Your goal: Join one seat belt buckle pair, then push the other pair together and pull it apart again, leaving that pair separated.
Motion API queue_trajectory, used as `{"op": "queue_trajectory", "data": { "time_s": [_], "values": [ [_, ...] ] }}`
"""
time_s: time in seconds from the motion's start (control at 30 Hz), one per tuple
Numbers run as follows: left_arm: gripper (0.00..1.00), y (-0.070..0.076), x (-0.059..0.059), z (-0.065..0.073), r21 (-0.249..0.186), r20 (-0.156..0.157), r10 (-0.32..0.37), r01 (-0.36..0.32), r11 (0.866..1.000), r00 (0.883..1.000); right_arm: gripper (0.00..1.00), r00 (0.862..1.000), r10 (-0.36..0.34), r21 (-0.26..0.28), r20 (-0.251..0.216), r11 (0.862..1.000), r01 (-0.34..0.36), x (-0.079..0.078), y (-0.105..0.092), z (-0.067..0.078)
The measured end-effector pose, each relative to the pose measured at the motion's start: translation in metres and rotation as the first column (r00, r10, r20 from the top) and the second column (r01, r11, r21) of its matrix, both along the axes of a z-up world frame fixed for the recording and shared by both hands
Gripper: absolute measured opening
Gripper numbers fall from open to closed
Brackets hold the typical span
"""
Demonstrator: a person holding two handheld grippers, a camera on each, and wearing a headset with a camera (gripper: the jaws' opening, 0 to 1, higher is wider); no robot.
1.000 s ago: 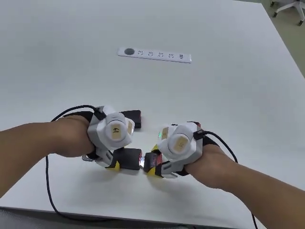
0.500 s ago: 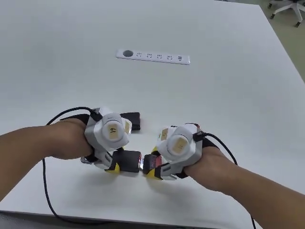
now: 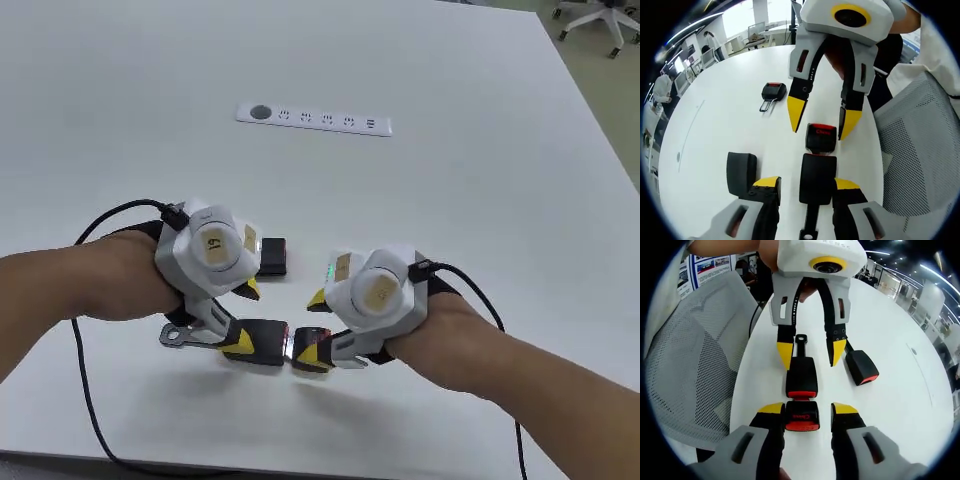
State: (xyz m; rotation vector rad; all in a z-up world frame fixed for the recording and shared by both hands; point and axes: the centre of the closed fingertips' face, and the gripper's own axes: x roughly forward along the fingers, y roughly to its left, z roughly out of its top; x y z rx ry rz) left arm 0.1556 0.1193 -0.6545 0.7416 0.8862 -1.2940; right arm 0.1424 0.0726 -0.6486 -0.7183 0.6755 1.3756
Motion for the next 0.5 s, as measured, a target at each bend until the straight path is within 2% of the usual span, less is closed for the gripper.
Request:
{"op": "queue_trajectory", "data": {
  "time_s": [0.13,0.3,0.37,0.43,0.5],
  "values": [
    [0.43,0.003,0.011,-0.001,-0.013,-0.001,0.023,-0.023,1.000,1.000,0.34,1.000,-0.016,0.004,0.010,1.000,0.016,0.010,-0.007,0.004],
    [0.44,0.003,0.025,0.000,-0.009,0.012,0.033,-0.033,0.999,0.999,0.33,0.999,-0.042,-0.018,0.024,0.999,0.043,0.029,-0.027,0.001],
    [0.44,0.007,0.035,-0.001,-0.008,0.010,0.040,-0.040,0.999,0.999,0.33,0.997,-0.072,-0.020,0.015,0.997,0.073,0.036,-0.035,0.002],
    [0.44,0.010,0.044,-0.004,-0.005,0.005,0.050,-0.050,0.999,0.999,0.33,0.997,-0.072,-0.024,0.018,0.997,0.073,0.043,-0.040,0.002],
    [0.43,0.011,0.052,-0.002,-0.014,0.014,0.053,-0.053,0.998,0.998,0.32,0.996,-0.082,-0.030,0.022,0.996,0.082,0.048,-0.046,0.005]
  ]
}}
